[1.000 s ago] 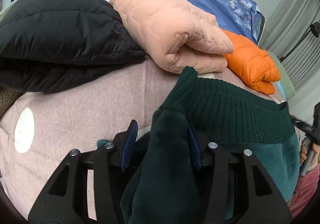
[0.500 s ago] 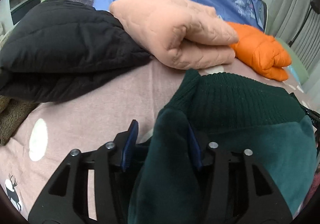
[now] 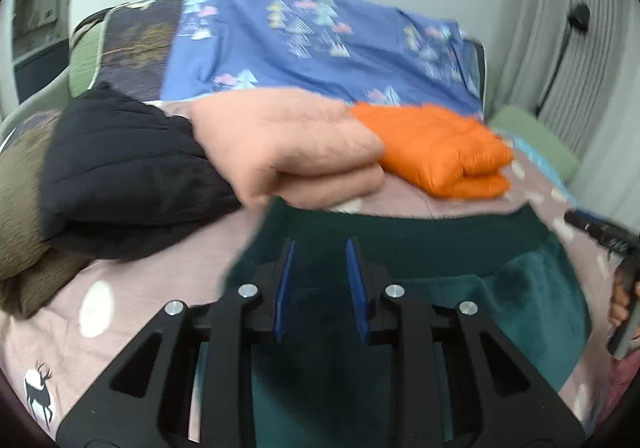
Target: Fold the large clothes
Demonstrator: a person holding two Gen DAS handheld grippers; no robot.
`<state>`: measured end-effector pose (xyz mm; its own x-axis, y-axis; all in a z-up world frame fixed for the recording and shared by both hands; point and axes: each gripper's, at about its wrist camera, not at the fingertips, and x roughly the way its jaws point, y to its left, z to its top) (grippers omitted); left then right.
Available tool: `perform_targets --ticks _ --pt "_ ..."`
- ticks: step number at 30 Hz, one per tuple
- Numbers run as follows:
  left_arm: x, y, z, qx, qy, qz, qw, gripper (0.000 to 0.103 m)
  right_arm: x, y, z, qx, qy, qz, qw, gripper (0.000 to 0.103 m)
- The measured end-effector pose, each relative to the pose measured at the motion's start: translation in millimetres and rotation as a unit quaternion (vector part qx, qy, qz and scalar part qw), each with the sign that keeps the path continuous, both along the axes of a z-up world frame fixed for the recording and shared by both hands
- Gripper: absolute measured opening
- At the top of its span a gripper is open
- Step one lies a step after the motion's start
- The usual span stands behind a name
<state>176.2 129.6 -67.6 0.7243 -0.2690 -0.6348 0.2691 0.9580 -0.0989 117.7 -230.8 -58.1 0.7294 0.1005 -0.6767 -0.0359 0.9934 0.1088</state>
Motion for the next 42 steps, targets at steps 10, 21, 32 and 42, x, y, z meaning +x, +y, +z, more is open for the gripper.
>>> perform_targets --ticks 10,21,32,42 --pt "26.9 9.2 -64.0 -0.017 0.038 0.020 0.9989 0.051 33.7 11.3 -76.0 -0.047 0.079 -0.011 0.996 0.077" --pt "17.5 -46.5 -5.4 0.011 0.004 -0.022 0.9997 0.052 48.5 34.1 -7.7 0.032 0.055 -0.026 0.998 0.076" --pt "63.2 -81.1 -70.8 0.080 0.078 -0.013 0.9936 0.062 86.8 67.6 -83.4 -0.030 0.129 -0.024 0.991 0.083" --pt "35.3 -58.8 -36.8 0.034 0.066 -0.022 0.9970 0.060 11.1 75.5 -18.7 0.017 0.028 0.010 0.999 0.051"
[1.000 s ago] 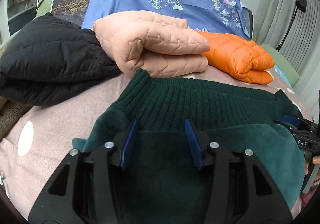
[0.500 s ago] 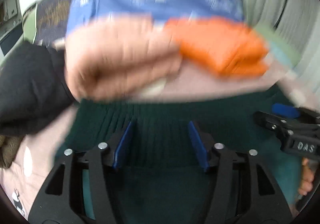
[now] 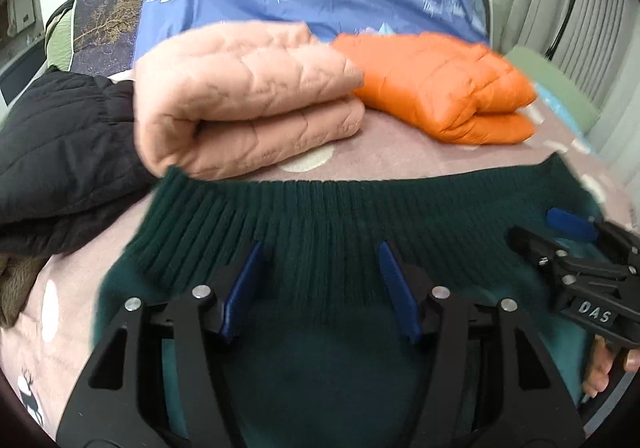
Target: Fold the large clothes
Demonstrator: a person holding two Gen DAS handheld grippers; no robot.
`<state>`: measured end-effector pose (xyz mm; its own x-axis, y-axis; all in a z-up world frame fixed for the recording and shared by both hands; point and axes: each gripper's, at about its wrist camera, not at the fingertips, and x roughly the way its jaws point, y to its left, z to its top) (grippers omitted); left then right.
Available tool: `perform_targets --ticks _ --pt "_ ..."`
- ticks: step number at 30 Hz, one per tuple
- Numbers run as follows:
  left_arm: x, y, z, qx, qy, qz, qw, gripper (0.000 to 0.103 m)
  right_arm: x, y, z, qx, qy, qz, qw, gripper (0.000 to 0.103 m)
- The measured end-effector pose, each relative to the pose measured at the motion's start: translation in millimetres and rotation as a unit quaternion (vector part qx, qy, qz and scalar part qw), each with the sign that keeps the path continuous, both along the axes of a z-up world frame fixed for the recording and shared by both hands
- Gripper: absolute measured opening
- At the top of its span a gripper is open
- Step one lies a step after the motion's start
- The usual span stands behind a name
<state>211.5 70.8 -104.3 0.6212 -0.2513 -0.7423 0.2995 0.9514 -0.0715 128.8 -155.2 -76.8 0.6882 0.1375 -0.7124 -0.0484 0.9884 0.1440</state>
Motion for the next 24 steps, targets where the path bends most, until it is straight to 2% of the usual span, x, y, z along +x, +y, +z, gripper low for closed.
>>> perform_targets --ticks 1,3,4,5,6,7,9,12,14,15,17,19,20,21,22,23,24 --pt "-9.9 5.3 8.4 -0.006 -0.014 -0.005 0.9999 0.059 -8.0 7.6 3.2 -0.011 -0.006 0.011 1.000 0.046" --pt "-20.8 12.8 15.7 0.008 -0.035 -0.001 0.9994 0.059 -13.3 21.5 -6.4 -0.033 0.009 0.022 0.999 0.044" --pt "-22.2 16.5 13.2 0.020 -0.036 0.006 0.9991 0.059 -8.4 26.3 -29.0 -0.035 0.039 0.024 0.998 0.043" --pt "-19.3 18.5 6.4 0.025 -0.025 0.009 0.9993 0.060 -6.3 27.0 -45.1 -0.037 0.041 0.018 0.998 0.043" --pt "-13.9 22.1 -7.3 0.020 -0.005 0.009 0.9998 0.063 -6.2 29.9 -54.7 -0.052 0.022 0.015 0.998 0.043" --pt "-8.8 25.8 -24.0 0.005 0.007 0.005 1.0000 0.063 -7.1 30.7 -53.5 -0.055 0.021 0.012 0.998 0.043" --pt "-9.4 31.7 -33.5 -0.020 -0.007 0.001 0.9998 0.064 -5.5 33.3 -48.8 -0.054 0.032 0.006 0.998 0.043" --pt "-10.4 25.9 -29.7 0.000 -0.006 0.003 1.0000 0.064 -6.7 28.5 -45.8 -0.057 0.028 0.017 0.998 0.043" --pt "-14.1 24.2 -24.7 0.004 -0.011 0.006 0.9999 0.064 -28.2 26.8 -28.7 -0.051 0.014 -0.003 0.999 0.042" --pt "-17.2 25.9 -21.2 0.000 -0.012 0.010 0.9999 0.064 -37.3 24.8 -23.0 -0.041 0.005 -0.009 0.999 0.042" --pt "-30.6 35.0 -7.4 -0.023 -0.016 0.017 0.9994 0.063 -68.4 30.1 -7.5 -0.021 -0.024 0.016 0.999 0.042" --pt "-46.4 44.8 6.5 -0.044 -0.039 0.012 0.9982 0.064 -81.0 36.3 -15.2 -0.036 -0.010 0.025 0.999 0.043" --pt "-54.6 48.8 12.0 -0.045 -0.055 0.010 0.9974 0.067 -80.0 37.0 -29.0 -0.030 0.018 0.026 0.999 0.044" --pt "-58.0 50.7 12.1 -0.036 -0.060 0.012 0.9974 0.070 -80.6 36.9 -45.6 -0.030 0.016 0.022 0.999 0.044" --pt "-57.5 50.5 8.1 -0.025 -0.055 0.013 0.9981 0.071 -82.9 40.2 -49.7 -0.044 0.004 0.023 0.999 0.044" --pt "-50.0 48.0 -11.0 0.003 -0.022 0.016 0.9996 0.074 -84.0 44.5 -49.5 -0.057 -0.002 0.021 0.998 0.044" --pt "-47.8 46.9 -22.7 0.007 -0.019 0.014 0.9997 0.076 -83.2 46.8 -47.3 -0.059 0.004 0.014 0.998 0.044"
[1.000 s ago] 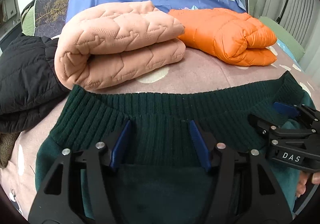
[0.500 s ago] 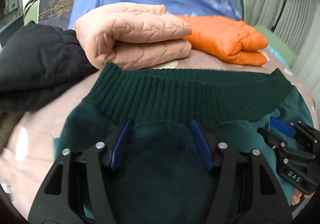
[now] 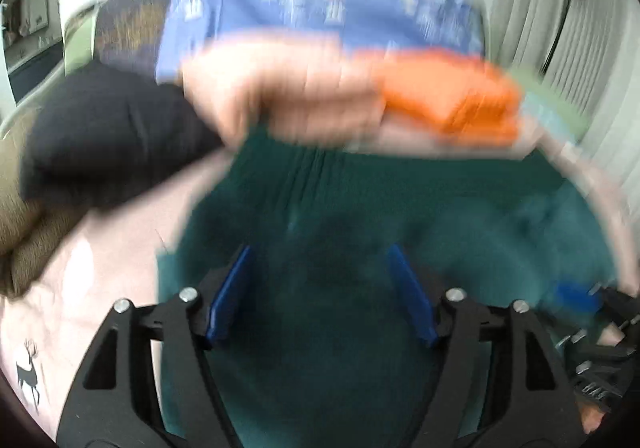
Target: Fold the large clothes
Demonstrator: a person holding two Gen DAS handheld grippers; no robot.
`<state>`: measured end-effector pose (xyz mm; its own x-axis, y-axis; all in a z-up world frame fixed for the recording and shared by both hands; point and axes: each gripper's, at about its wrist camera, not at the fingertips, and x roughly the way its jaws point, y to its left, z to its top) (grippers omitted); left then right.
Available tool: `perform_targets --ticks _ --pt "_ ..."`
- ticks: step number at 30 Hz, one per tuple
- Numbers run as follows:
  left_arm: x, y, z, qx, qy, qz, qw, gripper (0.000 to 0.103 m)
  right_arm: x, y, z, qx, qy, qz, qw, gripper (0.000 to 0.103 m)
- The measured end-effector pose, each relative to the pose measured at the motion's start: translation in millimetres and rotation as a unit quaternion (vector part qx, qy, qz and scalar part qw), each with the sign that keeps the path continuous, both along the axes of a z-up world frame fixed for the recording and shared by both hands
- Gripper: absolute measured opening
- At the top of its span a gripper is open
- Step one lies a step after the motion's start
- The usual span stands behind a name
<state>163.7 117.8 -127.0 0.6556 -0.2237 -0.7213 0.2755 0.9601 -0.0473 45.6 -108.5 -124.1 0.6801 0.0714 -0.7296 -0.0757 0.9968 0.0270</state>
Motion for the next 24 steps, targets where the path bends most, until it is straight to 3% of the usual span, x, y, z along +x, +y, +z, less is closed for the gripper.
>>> perform_targets --ticks 2,6,8,10,14,18,21,24 --pt "-3.2 4.1 -13.4 -0.017 -0.025 -0.005 0.9995 0.077 2.6 -0.7 2.3 0.004 0.011 0.000 1.000 0.044" --pt "-0.9 4.8 -9.4 -0.018 -0.016 -0.003 0.9997 0.077 -4.5 -5.5 11.6 0.012 0.009 -0.003 1.000 0.044" --pt "-3.5 4.7 -8.8 -0.017 -0.021 -0.001 0.9996 0.077 -27.3 -6.0 22.5 0.025 -0.004 -0.026 0.999 0.044" --pt "-5.9 4.9 -7.8 -0.017 -0.024 0.000 0.9996 0.077 -45.0 -1.6 29.1 0.030 -0.020 -0.013 0.999 0.044" --pt "-14.1 7.6 5.3 -0.015 -0.028 0.010 0.9994 0.076 -48.5 2.9 -2.9 0.016 0.020 0.001 1.000 0.045" --pt "-34.0 26.3 30.7 -0.068 -0.052 0.007 0.9963 0.075 -48.2 3.2 0.1 0.017 0.019 0.010 1.000 0.046" --pt "-28.8 28.6 8.9 -0.033 -0.017 0.010 0.9993 0.076 -53.8 -8.7 13.2 0.046 0.013 0.025 0.999 0.046" --pt "-40.6 27.6 -0.2 -0.016 -0.042 0.005 0.9990 0.076 -63.6 -38.9 33.1 0.044 -0.029 -0.020 0.998 0.046"
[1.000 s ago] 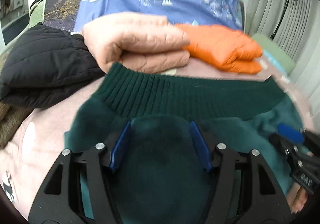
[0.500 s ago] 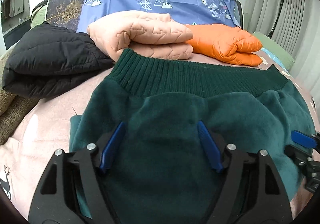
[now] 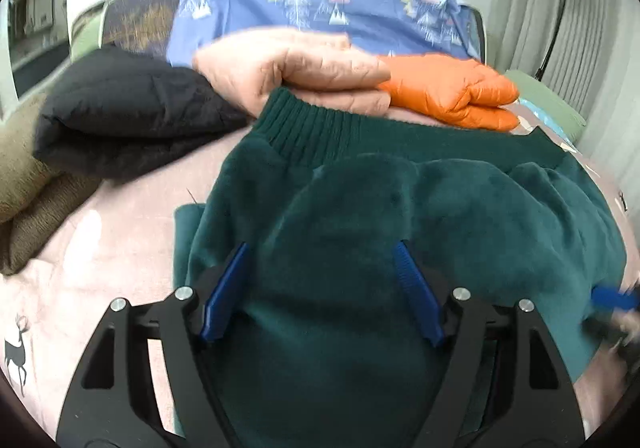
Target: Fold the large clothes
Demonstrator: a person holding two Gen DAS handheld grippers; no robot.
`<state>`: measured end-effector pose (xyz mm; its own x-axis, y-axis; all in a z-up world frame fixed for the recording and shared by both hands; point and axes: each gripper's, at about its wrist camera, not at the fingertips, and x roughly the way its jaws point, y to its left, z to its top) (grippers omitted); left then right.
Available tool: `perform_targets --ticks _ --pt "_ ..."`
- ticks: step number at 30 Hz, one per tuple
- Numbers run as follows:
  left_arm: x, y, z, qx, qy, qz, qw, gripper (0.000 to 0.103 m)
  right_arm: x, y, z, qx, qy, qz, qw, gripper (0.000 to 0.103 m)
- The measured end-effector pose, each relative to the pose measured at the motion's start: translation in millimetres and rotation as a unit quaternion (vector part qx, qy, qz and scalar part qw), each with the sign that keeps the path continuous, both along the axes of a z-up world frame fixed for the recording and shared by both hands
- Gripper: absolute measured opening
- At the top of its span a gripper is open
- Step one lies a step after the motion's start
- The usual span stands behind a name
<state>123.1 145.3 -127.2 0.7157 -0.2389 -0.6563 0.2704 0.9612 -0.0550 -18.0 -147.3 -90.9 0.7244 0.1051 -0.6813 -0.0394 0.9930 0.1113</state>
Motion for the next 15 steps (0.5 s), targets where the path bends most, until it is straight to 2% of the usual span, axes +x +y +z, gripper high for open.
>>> perform_targets --ticks 2,4,5,6,7,8,9,10,11,13,15 --pt "-9.5 2.3 15.5 -0.001 -0.007 0.006 1.0000 0.074 -1.8 -37.6 10.4 0.000 -0.016 -0.057 0.998 0.046" --pt "-23.2 10.0 32.3 -0.003 -0.032 0.002 0.9995 0.075 -2.5 -77.9 8.9 0.010 -0.012 -0.124 0.992 0.046" --pt "-30.7 16.1 39.1 0.004 -0.044 0.007 0.9990 0.075 -2.7 -97.7 3.1 0.020 -0.002 -0.157 0.987 0.046" --pt "-36.3 23.6 41.9 0.009 -0.048 0.014 0.9987 0.075 0.8 -121.3 -12.2 0.032 0.025 -0.190 0.981 0.046" --pt "-38.7 29.3 40.5 0.009 -0.045 0.017 0.9988 0.077 5.6 -135.1 -29.3 0.043 0.059 -0.198 0.977 0.049" --pt "-37.5 37.6 32.3 0.012 -0.027 0.023 0.9993 0.077 11.0 -145.7 -47.4 0.072 0.086 -0.184 0.977 0.051" --pt "-34.1 42.3 21.5 0.023 -0.006 0.034 0.9991 0.078 10.5 -148.7 -51.1 0.077 0.079 -0.175 0.978 0.051" --pt "-26.8 48.7 0.3 0.040 0.034 0.051 0.9973 0.082 10.4 -145.4 -46.1 0.063 0.078 -0.170 0.980 0.051" --pt "-25.1 57.8 -10.6 0.017 0.048 0.059 0.9970 0.087 12.2 -139.9 -39.2 0.043 0.082 -0.168 0.981 0.052" --pt "-24.3 75.9 -13.1 -0.058 0.077 0.070 0.9929 0.087 13.4 -132.1 -25.6 0.022 0.082 -0.175 0.981 0.052" --pt "-25.0 82.6 -9.6 -0.074 0.084 0.071 0.9911 0.087 13.5 -124.2 -13.3 0.033 0.068 -0.160 0.984 0.052"
